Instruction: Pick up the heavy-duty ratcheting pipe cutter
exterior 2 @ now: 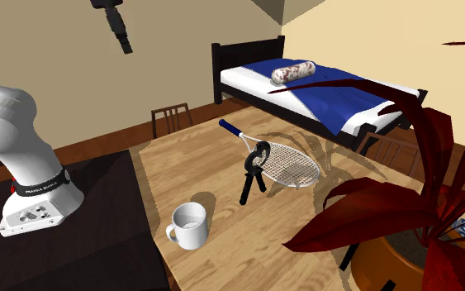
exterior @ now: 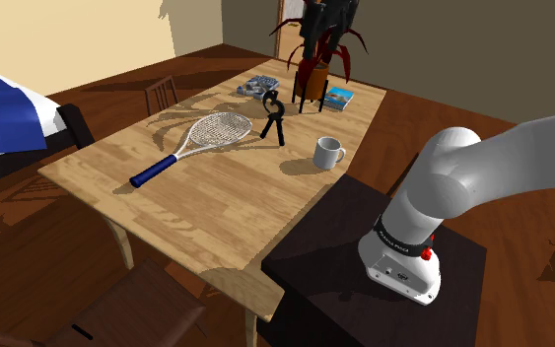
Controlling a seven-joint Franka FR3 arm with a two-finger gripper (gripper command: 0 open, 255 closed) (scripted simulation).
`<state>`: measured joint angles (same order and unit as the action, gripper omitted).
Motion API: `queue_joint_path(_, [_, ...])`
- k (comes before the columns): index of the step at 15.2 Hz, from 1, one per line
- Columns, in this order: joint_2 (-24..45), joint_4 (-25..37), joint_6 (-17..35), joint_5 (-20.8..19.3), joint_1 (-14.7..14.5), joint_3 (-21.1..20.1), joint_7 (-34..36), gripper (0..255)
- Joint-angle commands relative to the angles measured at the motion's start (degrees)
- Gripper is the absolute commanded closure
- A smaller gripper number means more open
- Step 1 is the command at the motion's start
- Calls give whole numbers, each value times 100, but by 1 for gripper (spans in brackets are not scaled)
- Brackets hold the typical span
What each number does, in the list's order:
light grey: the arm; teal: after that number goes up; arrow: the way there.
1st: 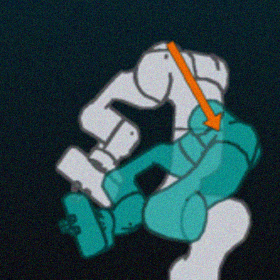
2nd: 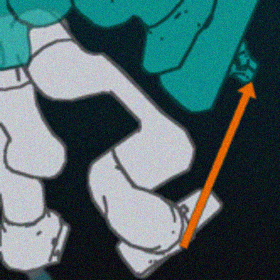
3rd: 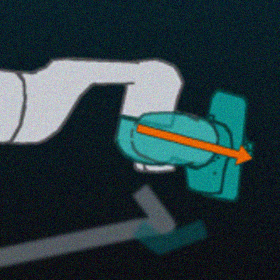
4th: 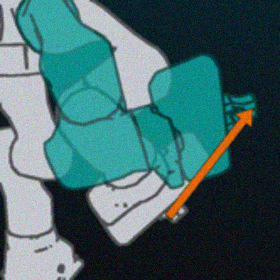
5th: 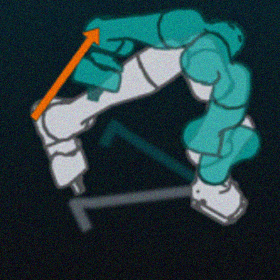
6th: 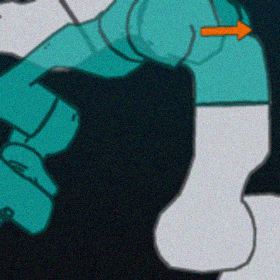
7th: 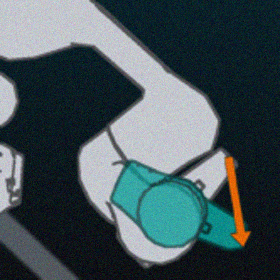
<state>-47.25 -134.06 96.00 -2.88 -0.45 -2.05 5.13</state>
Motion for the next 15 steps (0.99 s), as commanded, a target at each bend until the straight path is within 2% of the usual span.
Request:
queue_joint_path(1, [0, 0, 0, 0, 0, 0, 0, 0])
queue_joint_path(8, [886, -145, 1075, -195, 114, 717, -751, 0])
queue_joint_path(15, [2102, 117, 2045, -134, 129, 1408, -1558, 0])
